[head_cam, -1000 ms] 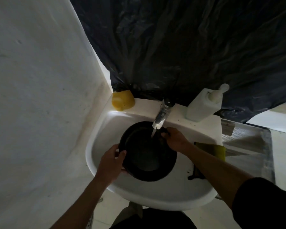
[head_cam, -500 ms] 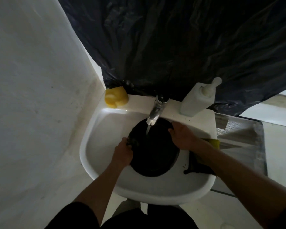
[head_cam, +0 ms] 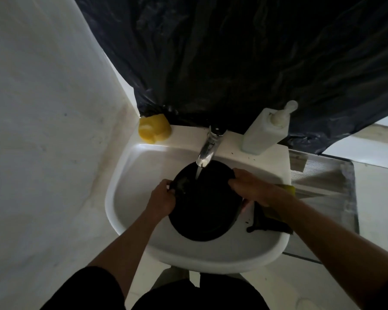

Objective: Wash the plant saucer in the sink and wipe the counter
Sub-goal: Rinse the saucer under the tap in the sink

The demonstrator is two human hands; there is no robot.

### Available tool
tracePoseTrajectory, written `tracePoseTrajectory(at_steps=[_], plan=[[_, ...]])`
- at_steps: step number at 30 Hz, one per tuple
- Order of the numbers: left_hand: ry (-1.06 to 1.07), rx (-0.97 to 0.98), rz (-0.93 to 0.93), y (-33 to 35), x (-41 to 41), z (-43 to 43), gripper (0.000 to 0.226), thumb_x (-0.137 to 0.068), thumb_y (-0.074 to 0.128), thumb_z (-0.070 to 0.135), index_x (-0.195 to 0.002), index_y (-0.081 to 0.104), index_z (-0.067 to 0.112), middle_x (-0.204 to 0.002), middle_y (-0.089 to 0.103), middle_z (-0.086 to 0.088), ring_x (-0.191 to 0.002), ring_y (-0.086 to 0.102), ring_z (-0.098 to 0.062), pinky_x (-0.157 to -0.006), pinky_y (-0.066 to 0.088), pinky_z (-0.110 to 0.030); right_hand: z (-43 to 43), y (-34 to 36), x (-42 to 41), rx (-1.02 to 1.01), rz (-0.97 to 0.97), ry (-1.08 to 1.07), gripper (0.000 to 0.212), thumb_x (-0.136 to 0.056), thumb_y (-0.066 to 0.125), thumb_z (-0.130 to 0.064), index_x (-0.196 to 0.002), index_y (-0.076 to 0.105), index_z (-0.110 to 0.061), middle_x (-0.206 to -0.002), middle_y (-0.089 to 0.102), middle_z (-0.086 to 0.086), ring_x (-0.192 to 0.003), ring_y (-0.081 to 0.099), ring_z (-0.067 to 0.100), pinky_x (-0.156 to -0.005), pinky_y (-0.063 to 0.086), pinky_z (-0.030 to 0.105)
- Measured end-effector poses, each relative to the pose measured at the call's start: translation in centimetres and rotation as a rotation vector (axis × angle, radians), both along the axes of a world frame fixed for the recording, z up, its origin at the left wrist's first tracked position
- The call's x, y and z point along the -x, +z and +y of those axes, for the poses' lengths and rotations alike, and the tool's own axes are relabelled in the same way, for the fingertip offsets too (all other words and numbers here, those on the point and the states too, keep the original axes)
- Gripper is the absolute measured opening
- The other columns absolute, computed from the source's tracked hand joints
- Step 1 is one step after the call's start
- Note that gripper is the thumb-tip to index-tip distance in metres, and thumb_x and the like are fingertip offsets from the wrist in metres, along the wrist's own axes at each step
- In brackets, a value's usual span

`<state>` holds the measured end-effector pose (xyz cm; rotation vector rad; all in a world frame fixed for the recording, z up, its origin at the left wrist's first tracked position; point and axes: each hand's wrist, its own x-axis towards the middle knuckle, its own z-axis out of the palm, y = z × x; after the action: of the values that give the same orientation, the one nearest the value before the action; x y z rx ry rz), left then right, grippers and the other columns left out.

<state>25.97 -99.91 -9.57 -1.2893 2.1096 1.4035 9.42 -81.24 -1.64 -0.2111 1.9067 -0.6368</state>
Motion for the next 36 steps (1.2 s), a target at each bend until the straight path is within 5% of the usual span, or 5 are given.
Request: tracePoseTrajectory(at_steps=[6, 17, 22, 29, 36], plan=[[0.012, -0.05, 0.012, 1.8, -2.0, -2.0, 0.016, -0.107, 0.045, 0.025, -0.119, 0.055, 0.027, -0.1, 0.069, -0.011, -0.088, 0.07, -0.031, -0.072, 0.063, -0.054, -1.1, -2.1, -0.4, -0.038, 0.117, 0.023, 0.022, -0.093, 0.046, -0.014, -0.105, 0.064, -0.009, -0.096, 0.069, 0.009, -0.083, 0.067, 0.02, -0.068, 0.055, 0.03], [0.211, -0.314, 0.132, 6.1, -4.3, -2.0, 0.051, -0.096, 0.069, 0.007, -0.13, 0.038, 0.028, -0.133, 0.053, -0.008, -0.102, 0.066, -0.035, -0.052, 0.062, -0.044, -2.0, -4.9, -0.9, -0.04, 0.331, 0.131, 0.031, -0.092, 0.068, -0.017, -0.122, 0.07, -0.016, -0.113, 0.072, 0.009, -0.101, 0.068, 0.023, -0.077, 0.048, 0.023], [0.16, -0.127, 0.142, 6.4, -4.4, -1.9, 0.049, -0.099, 0.056, 0.004, -0.128, 0.032, 0.035, -0.119, 0.057, -0.005, -0.091, 0.069, -0.036, -0.054, 0.063, -0.052, -2.8, -5.7, -1.6, -0.001, 0.264, 0.061, 0.016, -0.095, 0.064, -0.018, -0.104, 0.076, -0.013, -0.095, 0.073, 0.009, -0.088, 0.07, 0.025, -0.079, 0.06, 0.038], [0.016, 0.196, 0.209, 8.3, -3.9, -1.9, 0.051, -0.099, 0.049, 0.0, -0.138, 0.031, 0.027, -0.064, 0.058, -0.006, -0.042, 0.053, -0.014, -0.038, 0.04, -0.015, -3.7, -3.6, -1.5, 0.139, -0.053, -0.362, 0.02, -0.102, 0.051, -0.008, -0.106, 0.065, 0.006, -0.086, 0.063, 0.02, -0.062, 0.061, 0.029, -0.057, 0.054, 0.042], [-0.167, 0.492, 0.23, 10.8, -2.9, -1.8, 0.059, -0.097, 0.052, 0.003, -0.147, 0.033, 0.028, -0.08, 0.056, 0.003, -0.056, 0.053, -0.012, -0.044, 0.035, -0.016, -5.1, 0.6, -1.0, 0.325, 0.136, -0.658, 0.027, -0.104, 0.045, -0.016, -0.096, 0.067, -0.003, -0.076, 0.067, 0.02, -0.058, 0.065, 0.032, -0.06, 0.062, 0.054]])
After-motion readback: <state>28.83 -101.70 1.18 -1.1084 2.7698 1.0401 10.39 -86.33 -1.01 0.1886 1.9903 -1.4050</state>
